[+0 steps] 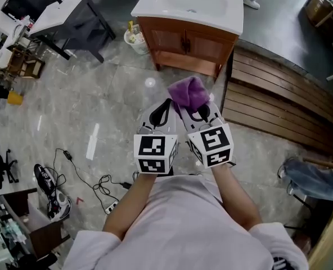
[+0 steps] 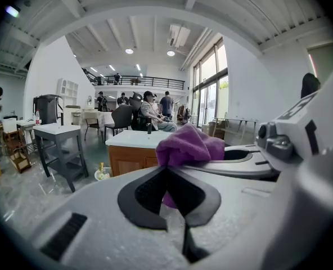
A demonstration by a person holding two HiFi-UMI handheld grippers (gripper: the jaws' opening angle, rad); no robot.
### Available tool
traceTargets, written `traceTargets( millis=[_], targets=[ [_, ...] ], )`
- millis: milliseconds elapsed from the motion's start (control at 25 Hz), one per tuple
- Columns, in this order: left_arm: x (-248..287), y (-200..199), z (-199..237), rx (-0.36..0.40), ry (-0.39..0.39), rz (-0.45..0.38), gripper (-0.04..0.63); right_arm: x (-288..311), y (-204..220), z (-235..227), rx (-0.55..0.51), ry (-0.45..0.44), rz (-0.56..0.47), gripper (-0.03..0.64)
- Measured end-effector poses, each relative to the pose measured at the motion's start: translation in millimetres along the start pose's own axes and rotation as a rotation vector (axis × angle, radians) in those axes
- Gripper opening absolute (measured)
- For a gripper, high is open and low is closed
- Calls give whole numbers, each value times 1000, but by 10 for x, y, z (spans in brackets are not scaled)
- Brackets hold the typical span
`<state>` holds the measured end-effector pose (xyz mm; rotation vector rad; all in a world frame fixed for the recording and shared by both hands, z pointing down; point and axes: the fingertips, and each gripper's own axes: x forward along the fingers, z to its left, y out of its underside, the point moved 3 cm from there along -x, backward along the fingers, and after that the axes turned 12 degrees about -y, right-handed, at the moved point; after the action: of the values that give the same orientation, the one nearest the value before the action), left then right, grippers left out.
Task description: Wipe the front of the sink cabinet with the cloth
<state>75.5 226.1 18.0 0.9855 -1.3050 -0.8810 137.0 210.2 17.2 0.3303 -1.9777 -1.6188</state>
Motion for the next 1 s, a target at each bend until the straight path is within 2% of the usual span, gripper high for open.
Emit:
traceTargets(
  millis=[200,600,760,1000],
  targets=[
    [459,-135,566,-11,51,30,5,681,-161,-128,18,36,41,72],
    [1359,-452,1732,-27,127,38,5,2006,-562,-373,5,105,86,72],
    [1627,-534,1990,-30,151,33,5,2377,-654,-463,-1,113,86,72],
    [1939,-539,2155,-37,157,46,5,2712,-710,-677,-13,106,84,72]
  ],
)
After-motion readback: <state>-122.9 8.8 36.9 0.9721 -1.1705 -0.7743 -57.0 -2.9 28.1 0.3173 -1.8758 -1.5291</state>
